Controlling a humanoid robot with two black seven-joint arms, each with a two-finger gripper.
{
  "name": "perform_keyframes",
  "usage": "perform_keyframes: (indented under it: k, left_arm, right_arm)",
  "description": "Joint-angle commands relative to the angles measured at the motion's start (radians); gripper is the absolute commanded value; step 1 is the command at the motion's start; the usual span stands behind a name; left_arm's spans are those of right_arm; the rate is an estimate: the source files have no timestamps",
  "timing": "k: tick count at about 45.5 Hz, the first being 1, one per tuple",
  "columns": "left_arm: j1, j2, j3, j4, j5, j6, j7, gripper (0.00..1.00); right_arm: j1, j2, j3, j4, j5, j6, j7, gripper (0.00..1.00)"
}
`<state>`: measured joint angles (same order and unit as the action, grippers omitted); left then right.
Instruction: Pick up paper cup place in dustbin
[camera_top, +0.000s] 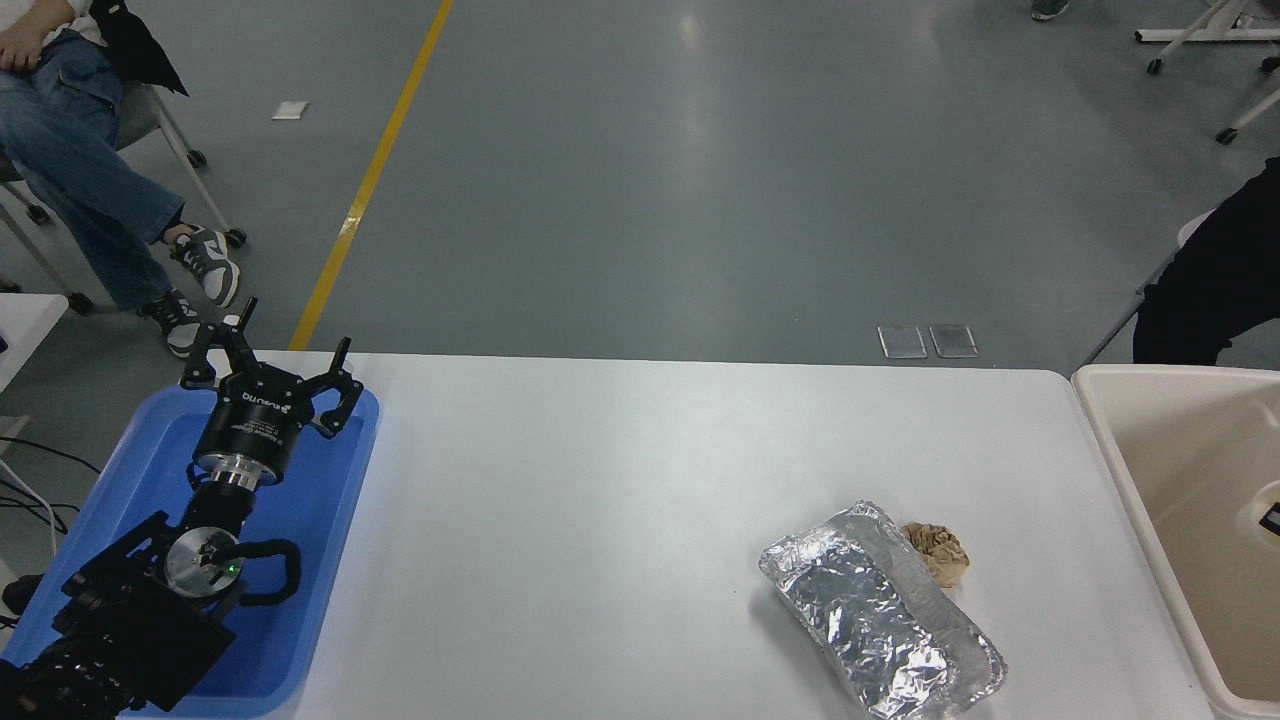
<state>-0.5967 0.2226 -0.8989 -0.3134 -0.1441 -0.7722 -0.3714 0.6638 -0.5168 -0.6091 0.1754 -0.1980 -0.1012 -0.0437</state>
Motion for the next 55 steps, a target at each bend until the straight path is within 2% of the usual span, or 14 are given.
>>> perform_keyframes:
  k: [1, 55]
  left_arm:
    - [0.000, 0.001, 0.000, 0.000, 0.000, -0.001, 0.000, 1.00]
    - [0.000, 0.000, 0.000, 0.000, 0.000, 0.001, -0.001, 1.00]
  right_arm:
    - [0.054, 0.000, 0.012, 0.009, 0.002, 0.005, -0.002, 1.00]
    - [0.117, -0.025, 0.014, 0.032, -0.003, 0.000, 0.002, 1.00]
